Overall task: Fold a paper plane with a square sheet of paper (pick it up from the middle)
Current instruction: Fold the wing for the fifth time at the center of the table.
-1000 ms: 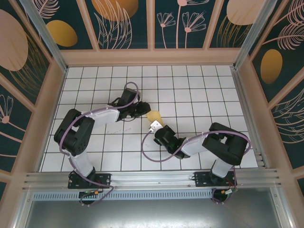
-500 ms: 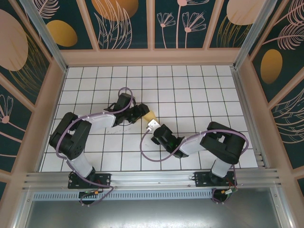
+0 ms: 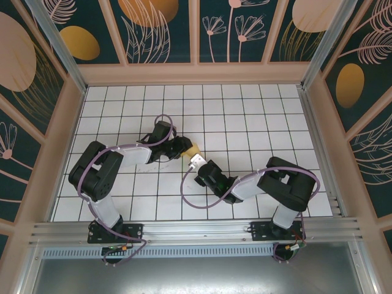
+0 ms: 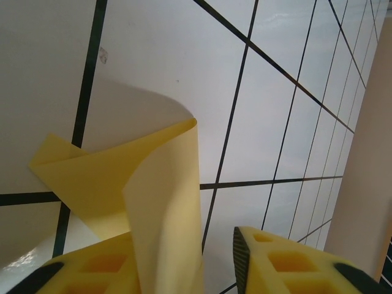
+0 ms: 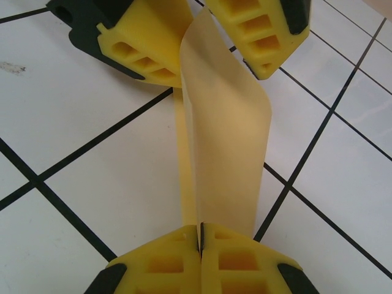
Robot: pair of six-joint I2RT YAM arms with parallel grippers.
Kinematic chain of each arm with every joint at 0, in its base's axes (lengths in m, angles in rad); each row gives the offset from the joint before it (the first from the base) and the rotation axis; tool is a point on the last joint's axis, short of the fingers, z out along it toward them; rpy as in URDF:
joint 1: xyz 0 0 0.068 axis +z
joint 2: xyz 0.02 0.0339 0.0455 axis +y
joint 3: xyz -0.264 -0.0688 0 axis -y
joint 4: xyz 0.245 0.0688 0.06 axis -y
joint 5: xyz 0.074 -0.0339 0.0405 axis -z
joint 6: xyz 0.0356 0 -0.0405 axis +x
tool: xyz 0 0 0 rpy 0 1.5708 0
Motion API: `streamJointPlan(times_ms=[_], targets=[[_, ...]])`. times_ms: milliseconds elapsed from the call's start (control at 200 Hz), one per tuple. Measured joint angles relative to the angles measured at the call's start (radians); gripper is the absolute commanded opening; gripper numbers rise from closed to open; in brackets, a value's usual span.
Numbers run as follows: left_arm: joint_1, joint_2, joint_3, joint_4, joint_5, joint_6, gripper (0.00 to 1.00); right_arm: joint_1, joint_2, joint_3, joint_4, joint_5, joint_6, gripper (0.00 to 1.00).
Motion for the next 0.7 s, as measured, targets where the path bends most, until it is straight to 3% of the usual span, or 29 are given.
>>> streamJointPlan(times_ms=[200,360,460,701], targets=[[0.0,0.0,0.0,-0.009,0.004,0.008,0.17,0.0,0.002,0.003,0.0,-0.002,0.001,0.0],[0.0,0.003,0.017,-0.051,-0.002,0.035,0.06,-0.002,0.003,0.012,-0.016,-0.003,0.024,0.07],[0.0,0.01,0.045,-0.089,-0.006,0.057,0.0,-0.006,-0.009,0.013,-0.036,-0.024,0.059,0.26],[0.0,0.013,0.073,-0.114,-0.015,0.083,0.0,-0.013,-0.18,-0.06,-0.07,-0.122,0.118,0.32]])
